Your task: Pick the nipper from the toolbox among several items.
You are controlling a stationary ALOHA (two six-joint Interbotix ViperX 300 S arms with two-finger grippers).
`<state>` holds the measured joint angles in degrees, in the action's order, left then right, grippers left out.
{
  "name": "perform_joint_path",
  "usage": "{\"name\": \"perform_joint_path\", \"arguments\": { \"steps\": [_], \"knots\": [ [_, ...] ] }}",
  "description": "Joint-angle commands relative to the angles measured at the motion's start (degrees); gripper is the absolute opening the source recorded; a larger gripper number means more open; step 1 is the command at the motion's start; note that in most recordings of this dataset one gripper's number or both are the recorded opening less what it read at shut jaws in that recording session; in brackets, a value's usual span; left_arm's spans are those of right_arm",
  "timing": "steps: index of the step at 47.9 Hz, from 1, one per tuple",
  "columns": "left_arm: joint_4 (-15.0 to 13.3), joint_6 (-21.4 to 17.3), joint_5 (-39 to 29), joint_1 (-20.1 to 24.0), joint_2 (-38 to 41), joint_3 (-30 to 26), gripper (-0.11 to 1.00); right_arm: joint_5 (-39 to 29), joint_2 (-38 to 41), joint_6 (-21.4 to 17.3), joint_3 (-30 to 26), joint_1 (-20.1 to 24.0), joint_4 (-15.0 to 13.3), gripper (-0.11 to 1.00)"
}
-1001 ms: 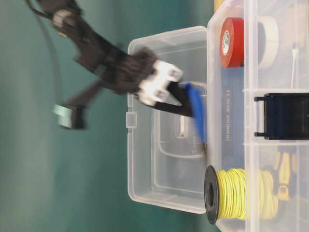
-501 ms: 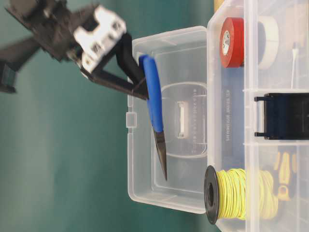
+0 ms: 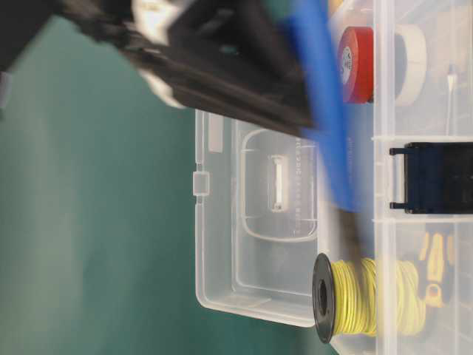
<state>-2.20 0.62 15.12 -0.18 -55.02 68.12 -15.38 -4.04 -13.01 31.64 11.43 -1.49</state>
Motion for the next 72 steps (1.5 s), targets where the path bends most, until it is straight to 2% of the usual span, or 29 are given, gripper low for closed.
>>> {"name": "perform_joint_path", "arguments": {
  "steps": [1,9,20,35,37,38,45,48,49,55,61,72],
  "knots": [
    [0.0,0.0,0.26,0.0,0.18,-0.26,0.0,3.25,2.46,-1.41,-0.53,1.23,0.09,0.13],
    [-0.09,0.0,0.26,-0.09,0.18,0.18,0.0,8.17,9.49,-5.27,-0.53,1.58,0.18,0.13],
    [0.0,0.09,0.26,0.0,0.18,0.44,0.0,10.2,15.82,-9.84,-0.79,1.58,0.18,0.13],
    [0.0,0.09,-0.26,0.0,0.09,0.53,0.0,8.26,17.31,-10.37,-1.14,1.23,0.18,0.14],
    [-0.09,0.09,-0.35,-0.09,0.09,0.53,0.0,6.94,16.79,-10.28,-1.14,1.14,0.18,0.17],
    [0.0,0.09,-0.35,-0.09,0.09,0.53,0.0,6.33,16.44,-10.28,-1.14,1.14,0.18,0.23],
    [0.0,0.09,-0.35,-0.09,0.09,0.53,0.0,2.11,11.43,-10.02,-0.88,0.7,-0.79,0.67],
    [-0.09,0.09,-0.35,-0.09,0.09,0.53,0.0,0.62,8.53,-10.02,-0.35,0.26,-1.49,0.81],
    [0.0,0.09,-0.26,0.0,0.09,0.53,0.0,0.09,7.38,-10.02,-0.18,0.09,-1.85,0.83],
    [-0.09,0.09,-0.26,-0.09,0.09,0.53,0.0,-2.55,-0.09,-10.02,1.23,-0.88,-4.48,0.77],
    [0.0,0.18,-0.35,-0.09,0.09,0.53,0.0,-3.87,-8.53,-10.2,4.31,-2.2,-8.26,0.79],
    [-0.09,0.18,-0.44,0.0,0.09,0.62,0.0,-3.34,-22.94,-10.2,13.18,-7.21,-10.11,0.79]
  ]
}}
